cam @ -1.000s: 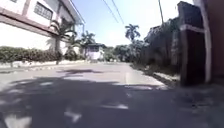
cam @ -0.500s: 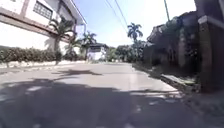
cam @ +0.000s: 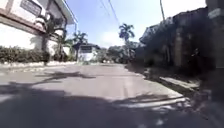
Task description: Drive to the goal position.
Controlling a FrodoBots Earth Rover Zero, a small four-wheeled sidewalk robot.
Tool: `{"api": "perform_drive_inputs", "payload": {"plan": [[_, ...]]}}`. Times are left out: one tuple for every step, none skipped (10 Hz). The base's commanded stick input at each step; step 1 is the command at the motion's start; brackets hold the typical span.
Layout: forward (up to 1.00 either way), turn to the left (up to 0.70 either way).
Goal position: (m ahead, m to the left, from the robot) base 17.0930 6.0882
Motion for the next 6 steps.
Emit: {"api": "perform_drive_inputs", "payload": {"plan": [[1.00,0.00],[1.00,0.00],[1.00,0.00],[1.00,0.00],[1.00,0.00],[1.00,0.00]]}}
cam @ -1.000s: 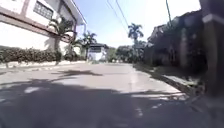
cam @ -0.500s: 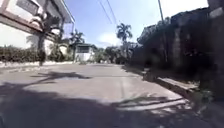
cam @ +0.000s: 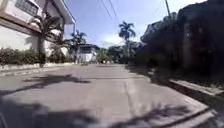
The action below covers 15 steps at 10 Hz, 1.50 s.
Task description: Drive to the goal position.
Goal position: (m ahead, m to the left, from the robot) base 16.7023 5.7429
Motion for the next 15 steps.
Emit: {"api": "perform_drive_inputs", "payload": {"plan": [[1.00,0.00],[1.00,0.00],[1.00,0.00],[1.00,0.00],[1.00,0.00],[1.00,0.00],[1.00,-0.06],[1.00,-0.37],[1.00,-0.40],[1.00,-0.40],[1.00,-0.40],[1.00,-0.26],[1.00,-0.10],[1.00,0.00],[1.00,0.00]]}}
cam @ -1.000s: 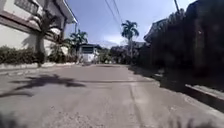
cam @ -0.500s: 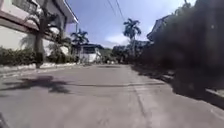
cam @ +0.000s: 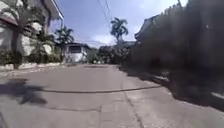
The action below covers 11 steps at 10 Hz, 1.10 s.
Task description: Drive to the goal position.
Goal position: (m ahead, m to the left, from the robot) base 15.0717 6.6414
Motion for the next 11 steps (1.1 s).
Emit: {"api": "perform_drive_inputs", "payload": {"plan": [[1.00,0.00],[1.00,0.00],[1.00,0.00],[1.00,0.00],[1.00,0.00],[1.00,0.00],[1.00,0.00],[1.00,0.00],[1.00,0.00],[1.00,0.00],[1.00,0.00]]}}
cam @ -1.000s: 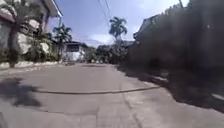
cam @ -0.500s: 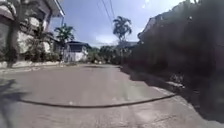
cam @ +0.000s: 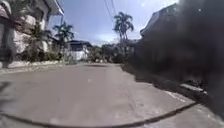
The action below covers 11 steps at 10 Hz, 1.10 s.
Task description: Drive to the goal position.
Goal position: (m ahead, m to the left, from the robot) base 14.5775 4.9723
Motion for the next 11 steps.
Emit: {"api": "perform_drive_inputs", "payload": {"plan": [[1.00,0.00],[1.00,0.00],[1.00,0.00],[1.00,0.00],[1.00,0.00],[1.00,0.00],[1.00,0.00],[1.00,0.00],[1.00,0.00],[1.00,0.00],[1.00,0.00]]}}
